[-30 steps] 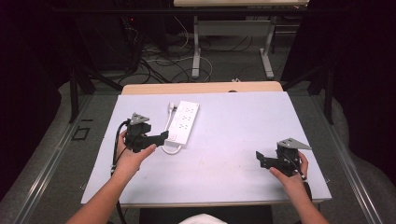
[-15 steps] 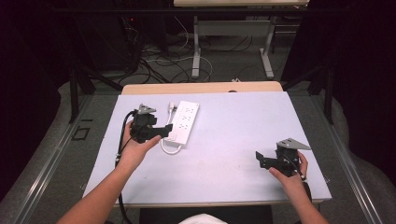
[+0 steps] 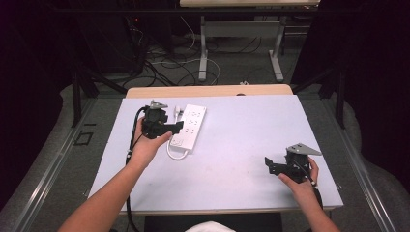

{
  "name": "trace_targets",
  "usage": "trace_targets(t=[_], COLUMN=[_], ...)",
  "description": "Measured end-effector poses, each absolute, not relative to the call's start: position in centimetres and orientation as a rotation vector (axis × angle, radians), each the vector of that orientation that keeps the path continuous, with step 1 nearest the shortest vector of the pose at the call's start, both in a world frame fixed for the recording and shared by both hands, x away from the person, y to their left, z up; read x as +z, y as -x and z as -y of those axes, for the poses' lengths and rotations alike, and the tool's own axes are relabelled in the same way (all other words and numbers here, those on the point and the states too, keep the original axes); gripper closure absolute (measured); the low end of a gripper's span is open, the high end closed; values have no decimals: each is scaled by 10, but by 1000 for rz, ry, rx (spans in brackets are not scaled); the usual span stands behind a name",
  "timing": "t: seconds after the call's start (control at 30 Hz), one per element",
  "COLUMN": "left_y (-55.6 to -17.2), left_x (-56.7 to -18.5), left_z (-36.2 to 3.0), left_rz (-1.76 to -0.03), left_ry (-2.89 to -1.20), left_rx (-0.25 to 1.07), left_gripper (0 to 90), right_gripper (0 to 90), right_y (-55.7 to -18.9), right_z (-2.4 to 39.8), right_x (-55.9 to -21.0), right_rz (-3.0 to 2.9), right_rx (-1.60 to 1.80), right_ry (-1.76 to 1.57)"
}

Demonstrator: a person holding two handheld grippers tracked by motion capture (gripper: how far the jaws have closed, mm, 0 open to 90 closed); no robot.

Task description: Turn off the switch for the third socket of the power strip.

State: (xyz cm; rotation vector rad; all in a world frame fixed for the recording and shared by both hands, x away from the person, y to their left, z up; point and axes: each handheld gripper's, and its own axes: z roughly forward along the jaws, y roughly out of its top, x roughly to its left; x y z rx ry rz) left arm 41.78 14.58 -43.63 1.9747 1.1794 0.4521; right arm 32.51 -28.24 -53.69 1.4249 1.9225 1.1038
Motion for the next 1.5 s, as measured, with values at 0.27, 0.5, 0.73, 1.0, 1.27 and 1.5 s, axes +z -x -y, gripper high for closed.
trace_targets(t=[0.27,0.5,0.73,1.0,1.27,1.5], left_y=[-431,-445,-458,-472,-485,-496], left_x=[-431,-426,-424,-423,-425,-427], left_z=[-139,-132,-124,-119,-119,-119], left_rz=[-1180,-1178,-1191,-1179,-1205,-1208], left_ry=[-1929,-1916,-1924,-1926,-1922,-1900], left_rx=[435,431,431,431,443,429], left_gripper=[325,324,342,391,402,417], right_gripper=[76,76,76,76,76,76], right_y=[-325,-325,-326,-326,-326,-326], right_z=[282,282,282,283,283,283], right_x=[-537,-538,-538,-538,-538,-539], right_rz=[-1925,-1927,-1927,-1926,-1927,-1930], right_rx=[1098,1101,1099,1102,1104,1102], right_ry=[-1421,-1423,-1422,-1422,-1430,-1426])
